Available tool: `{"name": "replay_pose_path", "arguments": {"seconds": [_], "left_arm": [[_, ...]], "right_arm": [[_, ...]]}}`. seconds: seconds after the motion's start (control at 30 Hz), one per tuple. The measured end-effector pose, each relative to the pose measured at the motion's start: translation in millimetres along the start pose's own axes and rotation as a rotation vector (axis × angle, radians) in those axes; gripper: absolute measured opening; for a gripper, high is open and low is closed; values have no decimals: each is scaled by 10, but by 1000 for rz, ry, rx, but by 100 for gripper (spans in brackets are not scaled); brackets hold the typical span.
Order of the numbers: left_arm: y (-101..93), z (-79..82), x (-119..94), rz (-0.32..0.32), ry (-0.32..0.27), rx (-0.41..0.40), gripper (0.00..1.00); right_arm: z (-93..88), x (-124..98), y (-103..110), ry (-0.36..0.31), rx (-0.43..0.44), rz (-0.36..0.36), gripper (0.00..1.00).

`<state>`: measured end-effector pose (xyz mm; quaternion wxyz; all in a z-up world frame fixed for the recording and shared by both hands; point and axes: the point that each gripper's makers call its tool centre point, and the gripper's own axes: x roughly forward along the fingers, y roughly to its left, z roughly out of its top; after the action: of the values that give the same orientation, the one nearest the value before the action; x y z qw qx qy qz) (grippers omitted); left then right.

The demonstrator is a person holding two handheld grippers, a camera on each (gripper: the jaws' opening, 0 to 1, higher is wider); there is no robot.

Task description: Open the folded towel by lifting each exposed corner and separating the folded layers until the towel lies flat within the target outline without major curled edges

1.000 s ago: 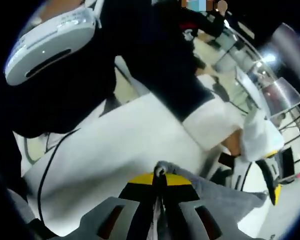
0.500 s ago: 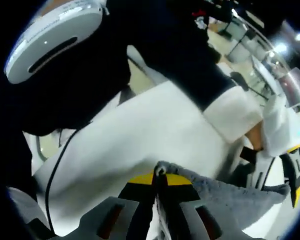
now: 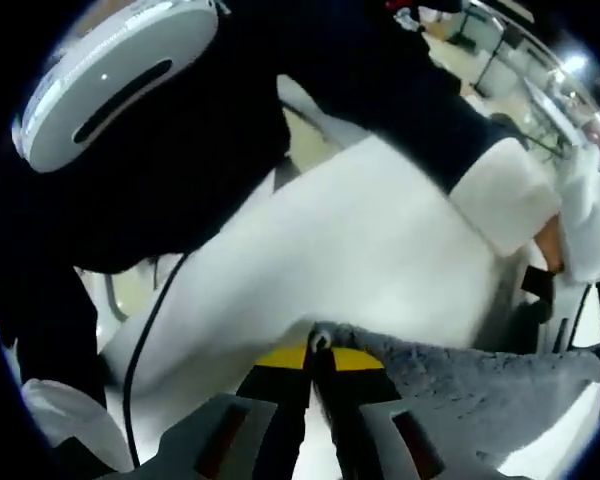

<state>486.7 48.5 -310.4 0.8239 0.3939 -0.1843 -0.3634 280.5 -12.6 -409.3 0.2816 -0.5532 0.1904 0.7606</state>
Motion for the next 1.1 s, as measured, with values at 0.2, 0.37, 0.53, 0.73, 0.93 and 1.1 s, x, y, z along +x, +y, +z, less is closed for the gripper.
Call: {"name": "replay_pose_path", "arguments": {"seconds": [0.2,0.37,0.53,0.73,0.93,1.1], "left_arm": [[-6,47,-25,3,7,9,48],[31,100,-76,22,-1,7,37],[36,105,-79,22,-12,0,29],[51,135,-95,35,-14,7,23],[163,114,-146,72,-16,-12,17],[318,78,-210,122,-31,-63,14]], "right_arm": [[-44,-302,67,-76,28,-48,0],[-106,-647,84,-157,50,-143,0],[-180,-973,123,-215,47,-243,0],[-261,-1273,85,-264,55,-374,0],[-247,-1838,-189,-332,40,-699,0],[-226,-2196,-356,-396,43,-885,0]]}}
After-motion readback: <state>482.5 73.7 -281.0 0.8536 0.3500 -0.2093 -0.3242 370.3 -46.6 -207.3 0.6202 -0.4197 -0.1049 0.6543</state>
